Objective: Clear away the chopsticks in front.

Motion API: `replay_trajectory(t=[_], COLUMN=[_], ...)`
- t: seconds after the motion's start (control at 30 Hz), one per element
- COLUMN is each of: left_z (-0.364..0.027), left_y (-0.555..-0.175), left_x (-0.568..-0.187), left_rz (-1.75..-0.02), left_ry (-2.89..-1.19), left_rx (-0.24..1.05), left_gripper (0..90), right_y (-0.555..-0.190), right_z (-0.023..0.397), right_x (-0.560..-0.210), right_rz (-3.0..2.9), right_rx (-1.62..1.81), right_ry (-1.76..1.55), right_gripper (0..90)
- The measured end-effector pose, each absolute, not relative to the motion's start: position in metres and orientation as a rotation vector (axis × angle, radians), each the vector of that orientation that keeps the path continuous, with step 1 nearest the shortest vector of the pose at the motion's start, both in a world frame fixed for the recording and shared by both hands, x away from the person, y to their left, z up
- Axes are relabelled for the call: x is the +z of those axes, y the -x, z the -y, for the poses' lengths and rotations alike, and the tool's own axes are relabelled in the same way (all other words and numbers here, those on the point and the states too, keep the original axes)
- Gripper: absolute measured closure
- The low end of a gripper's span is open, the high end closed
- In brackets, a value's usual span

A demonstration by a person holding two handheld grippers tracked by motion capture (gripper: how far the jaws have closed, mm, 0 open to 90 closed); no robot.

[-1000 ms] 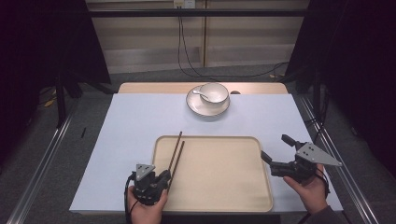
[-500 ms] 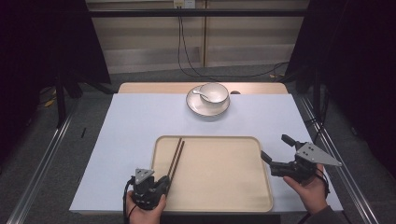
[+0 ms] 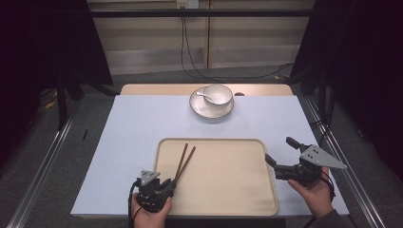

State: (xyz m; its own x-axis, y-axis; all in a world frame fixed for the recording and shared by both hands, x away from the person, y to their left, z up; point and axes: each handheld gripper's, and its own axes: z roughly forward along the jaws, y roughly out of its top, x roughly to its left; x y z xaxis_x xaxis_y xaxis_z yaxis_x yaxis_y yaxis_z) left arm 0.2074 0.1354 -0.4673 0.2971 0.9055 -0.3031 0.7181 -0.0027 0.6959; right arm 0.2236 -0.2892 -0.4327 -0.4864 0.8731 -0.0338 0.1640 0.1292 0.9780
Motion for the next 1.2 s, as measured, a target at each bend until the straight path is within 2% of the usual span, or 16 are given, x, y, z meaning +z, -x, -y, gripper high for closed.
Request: replay_trajectory(t=[0.03,0.27,0.33,0.53,0.73,1.2], left_z=[-0.135,-0.131,-0.13,-0.13,-0.127,-0.124], left_y=[-0.208,-0.21,-0.211,-0.217,-0.227,-0.227], left_x=[-0.468,-0.472,-0.474,-0.474,-0.474,-0.468], left_rz=[-1.47,-1.473,-1.469,-1.494,-1.495,-1.454], left_ry=[-1.767,-1.798,-1.814,-1.817,-1.821,-1.788], left_rx=[0.295,0.301,0.324,0.387,0.416,0.383], left_gripper=[73.9,72.6,77.8,82.6,82.9,76.2], right_y=[-0.224,-0.224,-0.224,-0.224,-0.224,-0.224], right_z=[0.289,0.289,0.289,0.289,0.289,0.29], right_x=[-0.433,-0.433,-0.433,-0.433,-0.433,-0.433], right_rz=[-1.766,-1.763,-1.763,-1.767,-1.763,-1.764], right_rx=[1.403,1.406,1.406,1.405,1.405,1.404], right_ry=[-1.002,-1.002,-1.003,-1.001,-1.005,-1.006], right_gripper=[4.9,4.9,4.9,4.8,4.8,4.8])
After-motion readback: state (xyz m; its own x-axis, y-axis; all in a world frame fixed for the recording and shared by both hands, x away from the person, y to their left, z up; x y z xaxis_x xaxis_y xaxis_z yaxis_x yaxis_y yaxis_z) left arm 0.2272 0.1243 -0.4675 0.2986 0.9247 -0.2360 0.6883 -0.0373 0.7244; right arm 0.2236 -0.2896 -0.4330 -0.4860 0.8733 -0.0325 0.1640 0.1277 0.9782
